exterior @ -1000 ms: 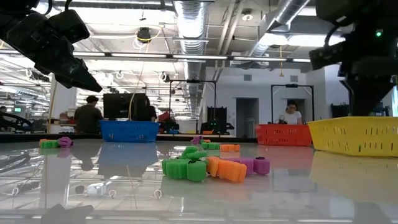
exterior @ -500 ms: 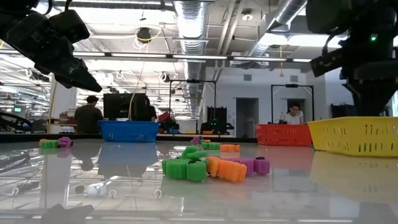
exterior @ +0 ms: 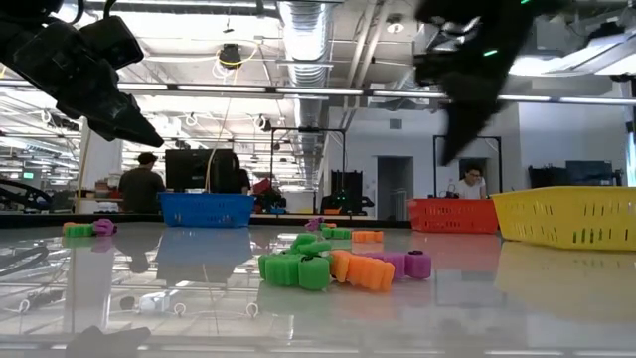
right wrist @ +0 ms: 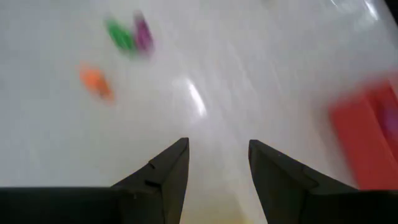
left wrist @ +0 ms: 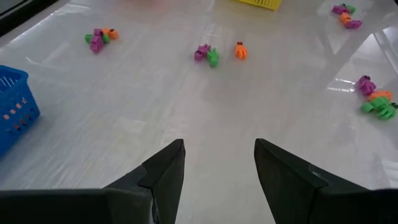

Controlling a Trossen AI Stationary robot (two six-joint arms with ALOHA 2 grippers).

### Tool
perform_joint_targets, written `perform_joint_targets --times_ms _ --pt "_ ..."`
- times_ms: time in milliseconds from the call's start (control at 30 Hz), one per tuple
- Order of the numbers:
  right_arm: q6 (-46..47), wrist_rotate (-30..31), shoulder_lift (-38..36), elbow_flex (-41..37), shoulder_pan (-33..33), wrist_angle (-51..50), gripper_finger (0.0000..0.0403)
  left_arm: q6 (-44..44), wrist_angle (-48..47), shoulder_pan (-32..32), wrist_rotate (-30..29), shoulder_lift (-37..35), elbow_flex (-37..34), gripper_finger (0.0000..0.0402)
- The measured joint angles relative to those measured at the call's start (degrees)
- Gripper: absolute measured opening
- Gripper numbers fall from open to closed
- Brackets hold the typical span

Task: Sort Halloween decoration
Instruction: Put the green skeleton toy into the yellow bin

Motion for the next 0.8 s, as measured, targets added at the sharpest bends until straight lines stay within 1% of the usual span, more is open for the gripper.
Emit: perform_joint_targets --times_ms 133,233,267,367,400,433,467,533,567,633,700,767,800 --pt "-13.4 -7.2 4.8 0.0 -5.7 16.5 0.0196 -0.3 0.0 0.0 0.0 0.0 0.0 0.0183" --pt "-18.9 -11.6 9.1 0.0 -9.8 27.4 0.0195 -0.4 0.0 0.0 0.2 0.0 0.0 0.0183" --pt "-19.4 -14.6 10.5 0.0 -11.0 29.7 0.0195 -0.4 0.0 0.0 0.2 0.0 0.0 0.0183" --pt "-20.3 -28.0 14.0 0.0 -13.2 32.5 0.0195 -0.5 0.0 0.0 0.2 0.0 0.0 0.0183" --pt "-20.8 -31.6 15.1 0.0 -13.3 32.6 0.0195 -0.5 -0.1 0.0 0.2 0.0 0.0 0.0183" --pt "-21.1 -34.1 16.1 0.0 -13.1 33.1 0.0195 -0.5 -0.1 0.0 0.2 0.0 0.0 0.0183" --pt "-21.1 -35.1 17.1 0.0 -12.7 33.8 0.0195 -0.2 -0.1 0.0 0.2 0.0 0.0 0.0183" --pt "-21.0 -34.7 18.9 0.0 -11.9 35.9 0.0195 0.7 -0.2 0.0 0.2 0.0 0.0 0.0183" --pt "-21.0 -33.3 19.8 0.0 -11.4 37.9 0.0195 1.1 -0.2 0.0 -0.1 0.0 0.0 0.0183" --pt "-20.7 -28.7 21.4 0.0 -10.8 41.8 0.0195 1.5 -0.2 0.0 -0.5 0.0 0.0 0.0183" --pt "-20.5 -22.5 22.6 0.7 -10.3 44.6 0.0195 1.5 -0.1 0.0 -0.5 0.0 0.0 0.0183" --pt "-22.2 -16.3 23.6 2.1 -10.2 46.1 0.0195 1.5 -0.1 0.0 -0.5 0.0 0.0 0.0183" --pt "-24.0 -14.1 24.1 2.9 -10.4 46.2 0.0195 1.5 -0.1 0.0 -0.5 0.0 0.0 0.0183"
